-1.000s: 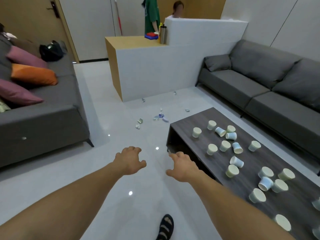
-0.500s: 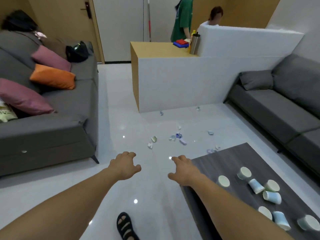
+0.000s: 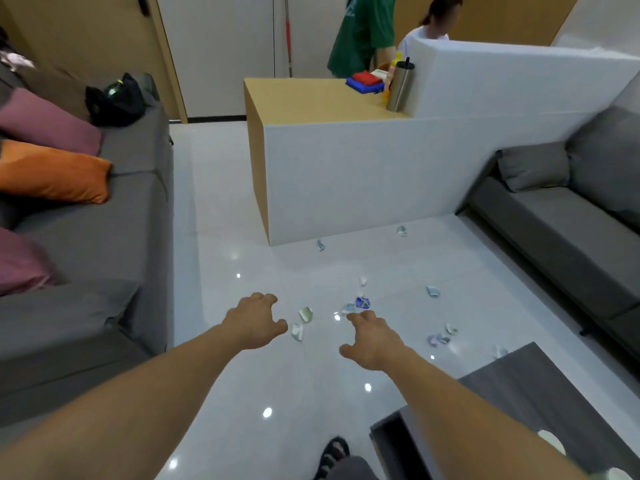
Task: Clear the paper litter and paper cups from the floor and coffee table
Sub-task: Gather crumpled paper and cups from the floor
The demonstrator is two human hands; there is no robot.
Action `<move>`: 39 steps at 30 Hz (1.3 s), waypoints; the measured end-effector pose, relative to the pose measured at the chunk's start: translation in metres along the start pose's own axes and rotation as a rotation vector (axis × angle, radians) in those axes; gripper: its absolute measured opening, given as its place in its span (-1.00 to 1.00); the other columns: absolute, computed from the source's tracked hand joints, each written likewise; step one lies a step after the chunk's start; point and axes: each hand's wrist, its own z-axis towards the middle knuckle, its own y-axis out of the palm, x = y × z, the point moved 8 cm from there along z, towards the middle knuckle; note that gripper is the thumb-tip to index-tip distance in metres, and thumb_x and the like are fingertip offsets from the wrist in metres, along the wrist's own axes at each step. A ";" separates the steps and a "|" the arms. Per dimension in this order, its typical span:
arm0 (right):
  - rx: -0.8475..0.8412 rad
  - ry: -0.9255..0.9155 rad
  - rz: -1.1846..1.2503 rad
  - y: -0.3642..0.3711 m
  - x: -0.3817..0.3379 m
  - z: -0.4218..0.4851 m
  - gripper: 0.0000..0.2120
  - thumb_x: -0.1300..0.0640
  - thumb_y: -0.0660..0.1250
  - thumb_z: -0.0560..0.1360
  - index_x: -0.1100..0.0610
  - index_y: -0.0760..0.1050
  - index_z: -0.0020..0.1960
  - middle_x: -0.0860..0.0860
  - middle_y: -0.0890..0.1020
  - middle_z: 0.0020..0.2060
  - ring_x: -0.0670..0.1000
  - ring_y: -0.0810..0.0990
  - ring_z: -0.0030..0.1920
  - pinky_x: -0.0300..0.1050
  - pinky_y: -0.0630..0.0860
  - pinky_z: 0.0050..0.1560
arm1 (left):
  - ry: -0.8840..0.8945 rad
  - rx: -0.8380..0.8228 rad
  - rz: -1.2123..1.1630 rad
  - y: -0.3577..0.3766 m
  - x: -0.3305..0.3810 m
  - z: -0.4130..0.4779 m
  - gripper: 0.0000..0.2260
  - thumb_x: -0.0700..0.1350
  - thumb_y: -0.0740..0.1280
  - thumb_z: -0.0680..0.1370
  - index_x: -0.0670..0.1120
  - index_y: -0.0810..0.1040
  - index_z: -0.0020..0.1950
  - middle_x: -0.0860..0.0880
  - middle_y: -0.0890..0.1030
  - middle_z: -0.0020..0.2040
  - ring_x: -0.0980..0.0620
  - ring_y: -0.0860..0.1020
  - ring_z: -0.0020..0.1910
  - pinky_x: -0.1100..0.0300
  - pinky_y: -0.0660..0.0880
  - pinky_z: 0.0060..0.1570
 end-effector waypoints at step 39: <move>-0.466 0.157 0.093 0.400 0.073 0.715 -0.35 -0.19 0.32 0.48 0.10 0.20 0.42 0.09 0.41 0.21 0.18 0.49 0.16 0.04 0.45 0.05 | -0.243 -0.482 -0.268 0.421 -0.225 0.673 -0.42 0.14 0.27 0.54 -0.02 0.24 0.50 -0.07 0.34 0.44 -0.07 0.36 0.36 0.12 0.31 0.24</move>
